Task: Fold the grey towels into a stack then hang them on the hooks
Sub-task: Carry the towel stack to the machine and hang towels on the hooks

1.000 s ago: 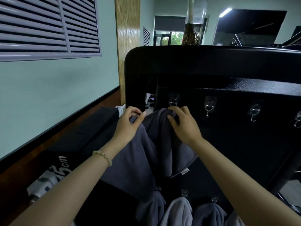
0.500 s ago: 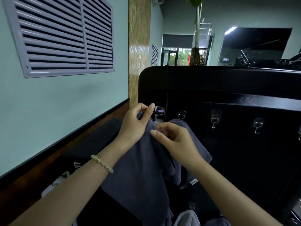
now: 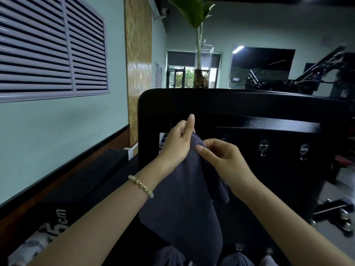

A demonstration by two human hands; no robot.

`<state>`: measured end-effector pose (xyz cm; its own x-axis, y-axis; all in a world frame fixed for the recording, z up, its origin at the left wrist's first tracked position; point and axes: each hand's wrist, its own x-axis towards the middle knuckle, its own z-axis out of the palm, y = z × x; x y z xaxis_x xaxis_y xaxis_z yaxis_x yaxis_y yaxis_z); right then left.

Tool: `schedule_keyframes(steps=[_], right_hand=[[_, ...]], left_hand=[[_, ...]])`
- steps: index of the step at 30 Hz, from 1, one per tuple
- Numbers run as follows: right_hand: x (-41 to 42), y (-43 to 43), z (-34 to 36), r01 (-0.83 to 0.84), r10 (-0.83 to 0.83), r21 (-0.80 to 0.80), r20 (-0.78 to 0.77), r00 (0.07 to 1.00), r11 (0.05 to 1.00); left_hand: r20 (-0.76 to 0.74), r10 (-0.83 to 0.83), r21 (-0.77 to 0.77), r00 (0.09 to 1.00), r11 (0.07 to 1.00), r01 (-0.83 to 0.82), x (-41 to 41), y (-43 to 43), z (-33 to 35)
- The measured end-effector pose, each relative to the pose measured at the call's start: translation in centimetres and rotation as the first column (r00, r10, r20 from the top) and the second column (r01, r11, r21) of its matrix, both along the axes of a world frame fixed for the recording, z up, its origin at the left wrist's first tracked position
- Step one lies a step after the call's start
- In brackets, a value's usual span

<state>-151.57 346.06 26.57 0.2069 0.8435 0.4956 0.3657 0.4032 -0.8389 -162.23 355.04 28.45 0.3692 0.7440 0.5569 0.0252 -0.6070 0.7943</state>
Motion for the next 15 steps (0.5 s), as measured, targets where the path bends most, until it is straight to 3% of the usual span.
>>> schedule_keyframes(steps=[2,5,8,11,12,15], right_hand=[[1.4,-0.8,0.1,0.013,-0.013,-0.012,0.002,1.0,1.0],[3.5,-1.6,-0.1,0.08,-0.08,-0.013,-0.074,0.994,0.997],[6.0,-2.1,-0.1,0.229,-0.221,0.012,-0.221,0.95,0.973],[8.7,-2.2,-0.3,0.361,-0.334,0.018,-0.335,0.881,0.933],[9.5,-2.2,-0.6,0.387,-0.36,0.01,-0.34,0.869,0.922],[10.7,-1.8,-1.5,0.433,-0.416,0.029,-0.231,0.88,0.901]], left_hand=[[-0.031,-0.138,-0.067,0.99,0.988,0.136,0.7,-0.6,0.0],[0.005,-0.387,-0.281,0.922,0.884,0.373,1.5,-1.3,-1.4],[-0.141,-0.501,-0.425,0.854,0.81,0.405,1.3,-1.5,-3.6],[-0.296,-0.616,-0.541,0.73,0.738,0.403,0.3,-1.6,-4.7],[-0.306,-0.618,-0.532,0.725,0.742,0.408,0.1,-1.4,-5.0],[-0.18,-0.523,-0.435,0.833,0.802,0.41,0.3,-0.1,-4.9]])
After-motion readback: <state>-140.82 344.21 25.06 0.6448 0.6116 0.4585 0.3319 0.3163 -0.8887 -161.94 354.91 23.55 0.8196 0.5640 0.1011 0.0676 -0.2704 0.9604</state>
